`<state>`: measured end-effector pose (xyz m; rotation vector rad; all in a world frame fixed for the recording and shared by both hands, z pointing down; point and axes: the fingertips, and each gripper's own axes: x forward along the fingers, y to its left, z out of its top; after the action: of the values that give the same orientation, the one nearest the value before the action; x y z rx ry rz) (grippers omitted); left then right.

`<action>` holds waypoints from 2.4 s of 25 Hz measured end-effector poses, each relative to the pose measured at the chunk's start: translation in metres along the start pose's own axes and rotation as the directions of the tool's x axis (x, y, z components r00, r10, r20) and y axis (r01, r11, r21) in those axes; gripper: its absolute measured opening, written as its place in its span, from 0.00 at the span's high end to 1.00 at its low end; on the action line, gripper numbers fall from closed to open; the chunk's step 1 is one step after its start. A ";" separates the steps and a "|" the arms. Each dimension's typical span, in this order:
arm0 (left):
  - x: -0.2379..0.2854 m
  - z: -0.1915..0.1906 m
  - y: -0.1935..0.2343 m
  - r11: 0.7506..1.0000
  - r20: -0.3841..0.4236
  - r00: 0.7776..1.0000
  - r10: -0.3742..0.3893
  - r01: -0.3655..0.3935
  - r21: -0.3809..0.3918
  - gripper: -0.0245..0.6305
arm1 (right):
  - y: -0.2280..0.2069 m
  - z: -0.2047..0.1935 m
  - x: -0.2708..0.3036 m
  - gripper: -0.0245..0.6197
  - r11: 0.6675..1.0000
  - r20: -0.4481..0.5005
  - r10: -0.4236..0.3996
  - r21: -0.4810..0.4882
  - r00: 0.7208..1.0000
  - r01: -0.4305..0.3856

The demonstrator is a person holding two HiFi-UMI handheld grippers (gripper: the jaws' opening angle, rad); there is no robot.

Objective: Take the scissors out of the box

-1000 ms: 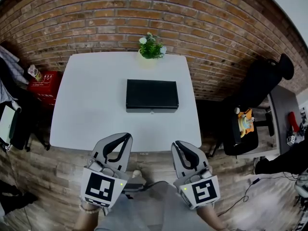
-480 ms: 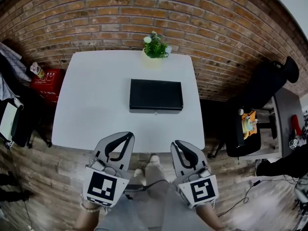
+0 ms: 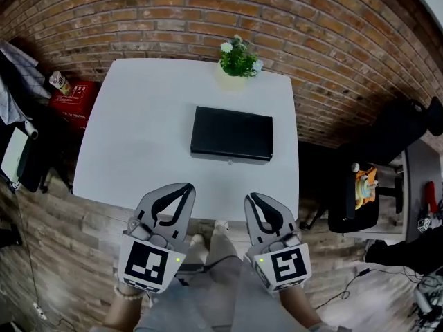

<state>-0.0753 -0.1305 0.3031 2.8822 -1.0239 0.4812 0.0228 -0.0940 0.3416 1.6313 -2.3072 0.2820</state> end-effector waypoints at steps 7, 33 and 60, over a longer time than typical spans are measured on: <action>0.016 -0.009 0.011 0.998 -0.011 0.999 0.048 -0.048 -0.048 0.93 | -0.017 -0.018 0.032 0.88 0.998 -0.048 0.055 -0.006 0.997 -0.056; 0.031 -0.050 0.035 0.969 -0.122 0.976 0.179 -0.196 -0.153 0.93 | -0.053 -0.110 0.130 0.87 0.992 -0.259 0.051 0.124 0.964 -0.019; 0.035 -0.071 0.041 0.964 -0.175 0.964 0.200 -0.225 -0.141 0.93 | -0.057 -0.148 0.175 0.80 0.948 -0.349 0.027 0.307 0.937 0.087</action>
<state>-0.0941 -0.1737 0.3787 2.5604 -1.2880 0.5996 0.0413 -0.2190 0.5413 1.5966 -2.0386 0.9031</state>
